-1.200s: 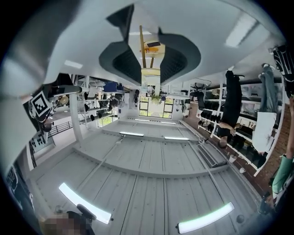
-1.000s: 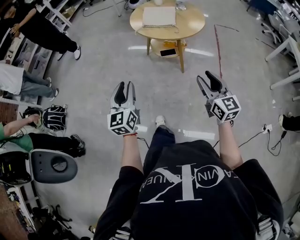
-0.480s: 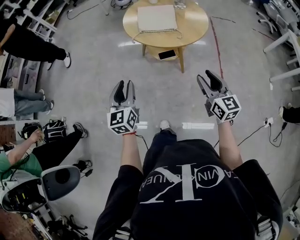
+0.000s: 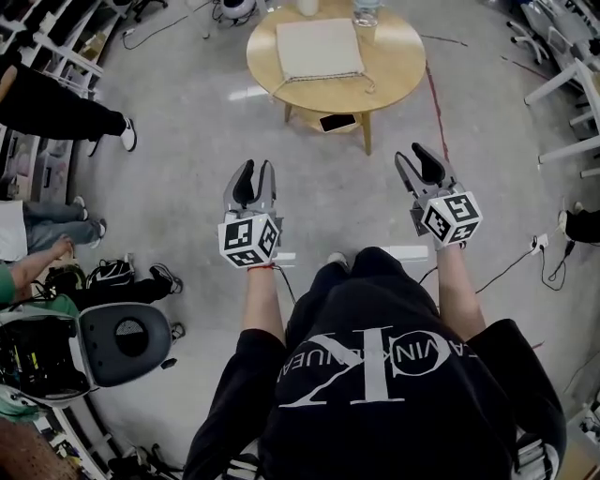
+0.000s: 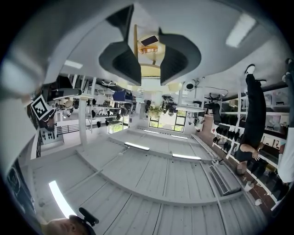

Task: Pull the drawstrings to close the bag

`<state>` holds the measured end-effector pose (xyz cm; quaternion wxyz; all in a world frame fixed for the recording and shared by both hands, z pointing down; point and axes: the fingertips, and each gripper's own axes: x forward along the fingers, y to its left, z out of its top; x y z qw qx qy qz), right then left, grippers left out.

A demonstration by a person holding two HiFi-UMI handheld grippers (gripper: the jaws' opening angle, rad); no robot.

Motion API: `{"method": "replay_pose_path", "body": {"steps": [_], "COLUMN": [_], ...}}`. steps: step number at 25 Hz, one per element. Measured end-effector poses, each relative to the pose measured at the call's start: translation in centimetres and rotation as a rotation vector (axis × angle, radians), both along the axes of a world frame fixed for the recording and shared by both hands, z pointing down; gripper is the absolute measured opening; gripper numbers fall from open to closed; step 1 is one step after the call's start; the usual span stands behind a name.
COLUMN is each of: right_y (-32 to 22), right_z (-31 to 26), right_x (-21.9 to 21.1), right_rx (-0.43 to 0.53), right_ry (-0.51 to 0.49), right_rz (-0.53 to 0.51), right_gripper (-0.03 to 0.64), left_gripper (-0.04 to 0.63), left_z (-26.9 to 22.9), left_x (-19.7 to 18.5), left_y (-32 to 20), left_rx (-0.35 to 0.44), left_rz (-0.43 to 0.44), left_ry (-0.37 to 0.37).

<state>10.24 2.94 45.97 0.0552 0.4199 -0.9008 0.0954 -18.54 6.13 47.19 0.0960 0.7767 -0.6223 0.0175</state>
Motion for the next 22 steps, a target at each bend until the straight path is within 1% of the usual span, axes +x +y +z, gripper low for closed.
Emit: {"method": "replay_pose_path", "body": {"steps": [7, 11, 16, 19, 22], "right_y": [-3.2, -6.8, -11.3, -13.8, -16.0], "right_z": [1.2, 1.8, 2.0, 2.5, 3.4], "right_x": [-0.4, -1.2, -2.7, -3.3, -3.6], "right_rx": [-0.029, -0.032, -0.045, -0.066, -0.09], "right_ry": [0.008, -0.005, -0.003, 0.011, 0.024], "right_rz": [0.011, -0.001, -0.034, -0.06, -0.075], "right_gripper": [0.149, 0.149, 0.149, 0.149, 0.149], "left_gripper": [0.124, 0.129, 0.13, 0.13, 0.13], "left_z": [1.6, 1.5, 1.5, 1.8, 2.9], "left_x": [0.9, 0.6, -0.5, -0.2, 0.0], "left_y": [-3.3, -6.3, -10.0, -12.2, -14.2], "left_rx": [-0.031, -0.021, -0.036, -0.052, -0.08], "left_rz": [0.046, 0.049, 0.032, 0.034, 0.034], "left_ry": [0.029, 0.018, 0.017, 0.007, 0.018]}}
